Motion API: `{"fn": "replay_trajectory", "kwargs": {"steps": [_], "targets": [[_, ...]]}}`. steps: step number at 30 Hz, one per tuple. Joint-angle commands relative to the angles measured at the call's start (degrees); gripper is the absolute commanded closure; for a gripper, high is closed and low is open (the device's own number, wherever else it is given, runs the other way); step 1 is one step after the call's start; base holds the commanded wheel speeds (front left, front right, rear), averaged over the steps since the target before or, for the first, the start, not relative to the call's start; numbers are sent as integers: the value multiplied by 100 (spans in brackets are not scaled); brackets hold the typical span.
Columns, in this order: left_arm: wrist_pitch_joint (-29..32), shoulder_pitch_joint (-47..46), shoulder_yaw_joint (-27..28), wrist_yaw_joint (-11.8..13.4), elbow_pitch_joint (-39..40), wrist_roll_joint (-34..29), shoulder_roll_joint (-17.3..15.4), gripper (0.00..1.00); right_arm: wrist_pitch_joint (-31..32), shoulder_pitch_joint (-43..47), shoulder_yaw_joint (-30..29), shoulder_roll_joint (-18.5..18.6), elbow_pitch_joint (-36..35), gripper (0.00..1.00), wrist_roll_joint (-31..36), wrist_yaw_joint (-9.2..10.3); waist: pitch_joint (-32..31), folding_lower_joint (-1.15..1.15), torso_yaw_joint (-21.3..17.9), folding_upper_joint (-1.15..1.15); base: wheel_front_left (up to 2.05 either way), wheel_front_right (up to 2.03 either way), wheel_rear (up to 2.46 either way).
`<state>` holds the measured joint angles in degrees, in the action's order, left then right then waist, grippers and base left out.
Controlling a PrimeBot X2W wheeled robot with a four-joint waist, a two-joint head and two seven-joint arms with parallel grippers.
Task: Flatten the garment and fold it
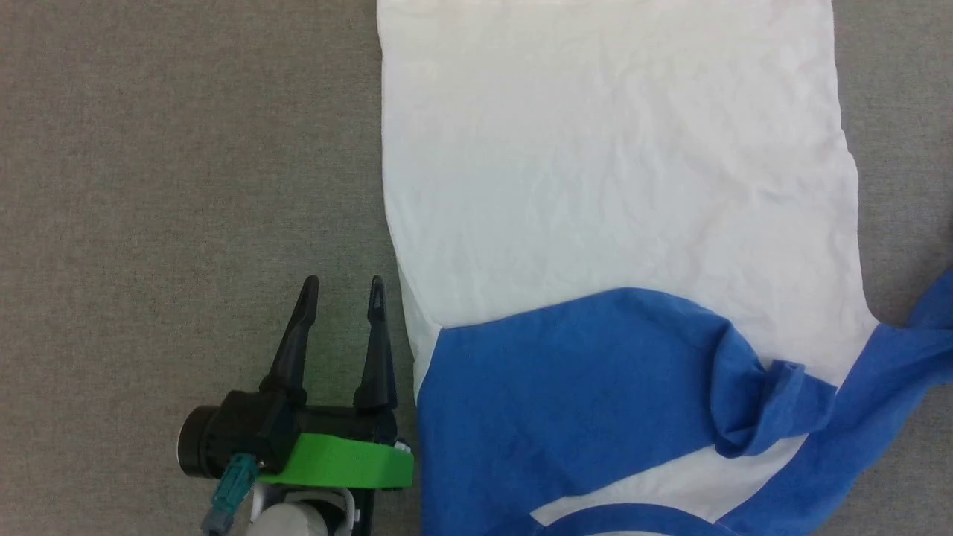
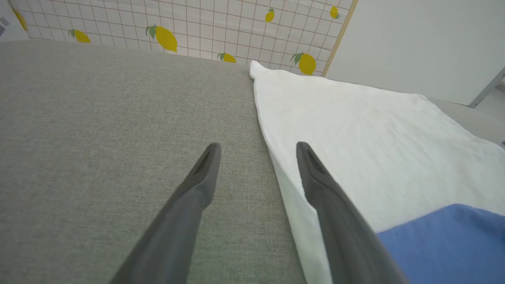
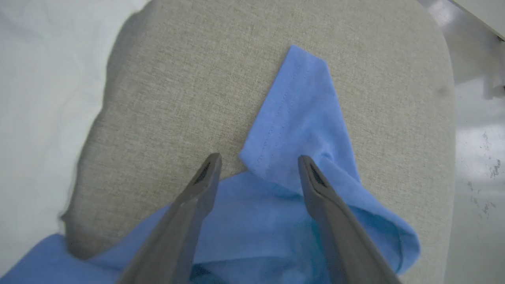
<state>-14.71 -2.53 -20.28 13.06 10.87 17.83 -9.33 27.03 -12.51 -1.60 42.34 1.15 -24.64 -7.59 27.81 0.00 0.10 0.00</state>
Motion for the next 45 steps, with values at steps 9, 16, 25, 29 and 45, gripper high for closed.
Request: {"fn": "replay_trajectory", "kwargs": {"steps": [9,16,25,29,45], "targets": [[-25,-89,32,-77,-33,-3,54,0,-21,-274,195,241,614,100,179,10,158,0,252,0,0,0,0],[-27,-26,118,-124,-130,38,44,0,-584,-461,-378,-130,591,100,379,10,-271,0,175,0,0,0,0],[-28,300,273,-175,-214,167,-45,0,-906,-463,-1725,-448,158,100,787,10,-1149,0,52,0,0,0,0],[-29,486,313,-169,-190,220,-75,0,-825,-217,-2331,-473,10,100,881,10,-1453,0,29,0,0,0,0],[-13,944,377,-82,-21,398,-132,0,-755,1086,-3551,-889,-284,100,778,10,-1973,0,12,0,0,0,0]]}}
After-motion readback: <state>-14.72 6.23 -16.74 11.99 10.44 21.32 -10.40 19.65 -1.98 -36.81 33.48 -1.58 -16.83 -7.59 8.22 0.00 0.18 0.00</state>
